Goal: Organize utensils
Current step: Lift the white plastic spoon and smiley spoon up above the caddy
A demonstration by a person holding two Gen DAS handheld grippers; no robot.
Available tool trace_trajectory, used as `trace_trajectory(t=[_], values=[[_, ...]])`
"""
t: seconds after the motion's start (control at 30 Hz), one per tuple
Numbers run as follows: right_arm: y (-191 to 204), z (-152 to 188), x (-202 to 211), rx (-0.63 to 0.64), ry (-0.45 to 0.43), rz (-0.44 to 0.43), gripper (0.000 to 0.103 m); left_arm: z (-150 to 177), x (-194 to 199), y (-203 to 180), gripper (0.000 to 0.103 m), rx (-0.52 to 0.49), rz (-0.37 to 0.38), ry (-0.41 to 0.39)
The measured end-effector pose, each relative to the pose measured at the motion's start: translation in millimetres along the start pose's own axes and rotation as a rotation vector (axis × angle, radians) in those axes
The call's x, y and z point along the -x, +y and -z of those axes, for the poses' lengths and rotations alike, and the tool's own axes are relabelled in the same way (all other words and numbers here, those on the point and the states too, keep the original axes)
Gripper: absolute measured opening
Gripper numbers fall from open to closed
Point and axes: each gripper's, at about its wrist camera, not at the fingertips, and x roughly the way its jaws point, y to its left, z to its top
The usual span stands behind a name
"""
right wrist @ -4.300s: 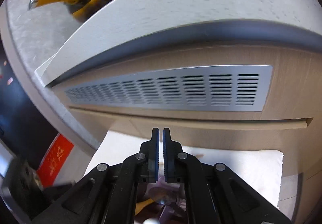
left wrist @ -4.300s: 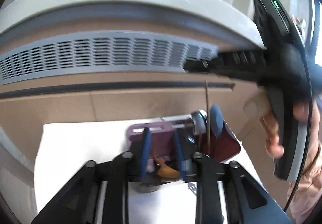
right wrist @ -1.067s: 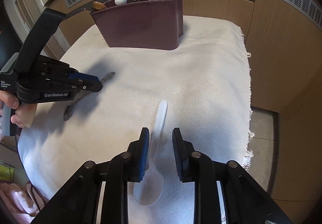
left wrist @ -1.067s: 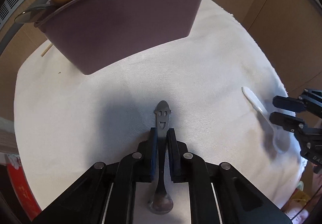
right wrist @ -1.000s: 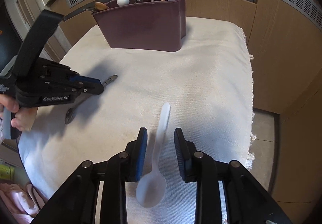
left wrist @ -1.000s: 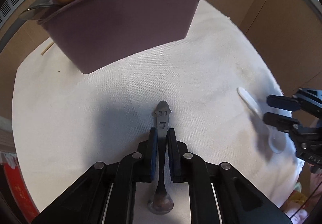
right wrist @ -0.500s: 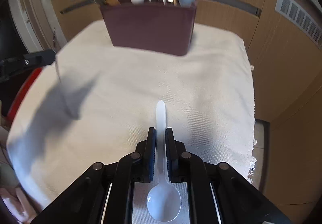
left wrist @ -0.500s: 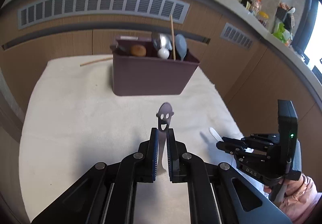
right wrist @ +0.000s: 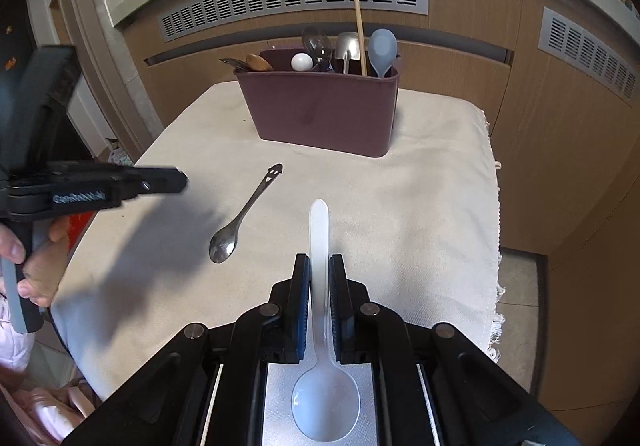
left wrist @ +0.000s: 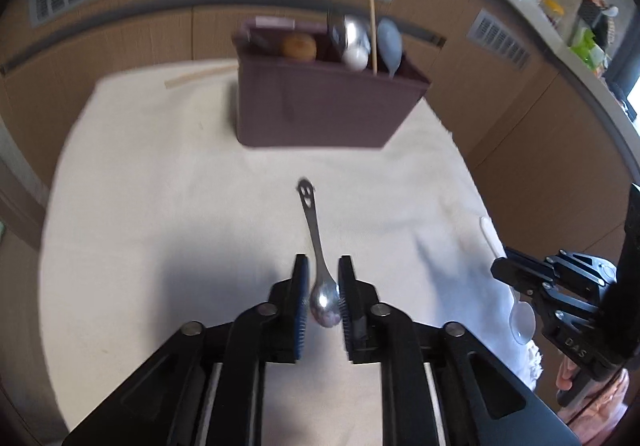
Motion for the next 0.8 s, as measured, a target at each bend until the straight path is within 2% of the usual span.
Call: trace_trajectory(t=[0.03,0.07,0.23,0.3,0.37,0.43,0.57,0.67,0.8], values=[[-2,1,-1,-0.005,0.002,-0.004,0.009,-2,-9,0,0.031,0.005,0.006,0.026],[-4,1,-4,-0.01,0.007,-0.006,0.009,-5,-19,-2,0.034,0.008,-0.001,0.05],[-14,3,-10,-0.031,0.027,-0.012,0.009,-28,-73,-12,0.034,-0.055,-0.14,0.167],[-17,4,-10,-0.038,0.025,-0.011,0.009,-34,-87,-18,0.032,-0.1,-0.17,0.2],[-19,3,-9,-0.044,0.019,-0.019,0.009,-34,-91,-30,0.009,-0.177,-0.191,0.191],[-20,2,-8,-0.052,0.009,-0.022,0.009,-30,-89,-34,0.007,-0.201,-0.183,0.173],[-21,0,-6,-0.081,-0.026,-0.038,0.009,-17,-58,-26,0.007,-0.147,-0.106,0.056],[-17,-1,-1,-0.081,-0.061,-0.055,0.009,-6,-10,-19,0.007,-0.066,-0.026,-0.101],[-9,-13,24,-0.078,-0.149,-0.107,0.009,-12,54,-24,0.007,-0.048,0.027,-0.296]])
